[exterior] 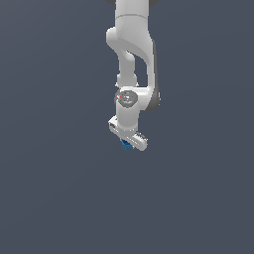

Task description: Pick up the object and move it to a goal position.

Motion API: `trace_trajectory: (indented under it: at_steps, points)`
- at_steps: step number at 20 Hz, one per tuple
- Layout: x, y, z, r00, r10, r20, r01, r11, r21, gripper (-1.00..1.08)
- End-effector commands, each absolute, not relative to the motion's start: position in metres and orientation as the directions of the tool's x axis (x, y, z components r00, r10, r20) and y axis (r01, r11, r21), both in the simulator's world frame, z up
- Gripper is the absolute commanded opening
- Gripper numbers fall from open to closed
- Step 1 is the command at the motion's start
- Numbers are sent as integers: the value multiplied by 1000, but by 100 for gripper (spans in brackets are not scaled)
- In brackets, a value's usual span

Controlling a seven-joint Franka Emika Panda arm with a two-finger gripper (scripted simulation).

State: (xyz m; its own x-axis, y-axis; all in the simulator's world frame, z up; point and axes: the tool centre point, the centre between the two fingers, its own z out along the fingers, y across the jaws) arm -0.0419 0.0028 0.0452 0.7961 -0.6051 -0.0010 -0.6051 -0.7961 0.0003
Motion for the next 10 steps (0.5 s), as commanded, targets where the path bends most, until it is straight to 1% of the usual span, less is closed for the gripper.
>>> trace_trajectory:
  at_steps: [1,10]
  points:
    - [-43,0,52,796,-605,0,-605,-796,-1,-100]
    - [-58,-19,99,796,-606,0,-606,-796,-2,-100]
